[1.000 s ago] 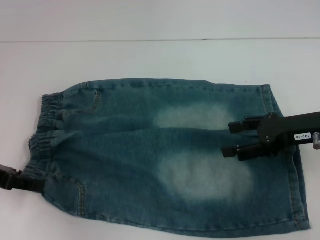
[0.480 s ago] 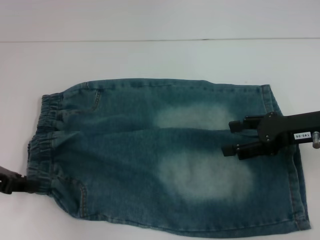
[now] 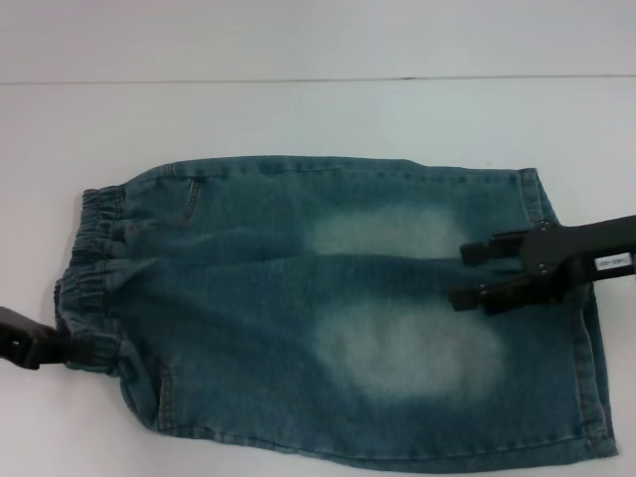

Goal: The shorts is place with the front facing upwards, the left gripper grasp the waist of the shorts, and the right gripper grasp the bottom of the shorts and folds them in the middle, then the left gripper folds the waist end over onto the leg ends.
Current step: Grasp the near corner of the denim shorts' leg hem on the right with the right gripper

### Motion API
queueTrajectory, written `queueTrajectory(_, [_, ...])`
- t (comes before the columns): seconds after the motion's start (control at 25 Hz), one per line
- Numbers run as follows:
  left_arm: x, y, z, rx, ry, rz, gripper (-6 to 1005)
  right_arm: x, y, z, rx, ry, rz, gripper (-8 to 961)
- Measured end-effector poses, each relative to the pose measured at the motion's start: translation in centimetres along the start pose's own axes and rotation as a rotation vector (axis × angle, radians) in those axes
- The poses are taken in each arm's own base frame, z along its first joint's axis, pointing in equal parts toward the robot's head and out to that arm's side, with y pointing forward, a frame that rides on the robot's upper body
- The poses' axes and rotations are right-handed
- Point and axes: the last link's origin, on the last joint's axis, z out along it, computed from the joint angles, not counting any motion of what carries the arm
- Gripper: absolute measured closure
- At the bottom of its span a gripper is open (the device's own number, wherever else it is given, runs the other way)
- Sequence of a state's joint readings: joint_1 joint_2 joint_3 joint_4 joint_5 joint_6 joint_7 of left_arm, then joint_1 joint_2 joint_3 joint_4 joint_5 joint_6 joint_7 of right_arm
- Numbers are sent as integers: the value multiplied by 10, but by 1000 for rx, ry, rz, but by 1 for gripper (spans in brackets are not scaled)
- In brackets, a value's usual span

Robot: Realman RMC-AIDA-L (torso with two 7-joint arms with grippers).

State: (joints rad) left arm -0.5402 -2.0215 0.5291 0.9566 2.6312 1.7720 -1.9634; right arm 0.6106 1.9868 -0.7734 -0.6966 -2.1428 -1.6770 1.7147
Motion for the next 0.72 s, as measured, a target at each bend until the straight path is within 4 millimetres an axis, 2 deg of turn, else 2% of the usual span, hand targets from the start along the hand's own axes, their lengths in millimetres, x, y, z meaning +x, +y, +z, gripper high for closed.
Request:
queueTrajectory(0.2, [6,2,1,-14,21,11,966,-12,4,-23,-44,120,28,37])
queueTrajectory(0.36, [15,4,1,-29,51,27,967,-15,6,-40,-16,243,30,38])
queueTrajectory(0.52, [24,6,1,-48,68,40,967,-5,10,-44,-38,440,46,46])
queueTrajectory(0.72, [33,6,2,-51,71,53,967,5,12,-45,-43,553,78,73])
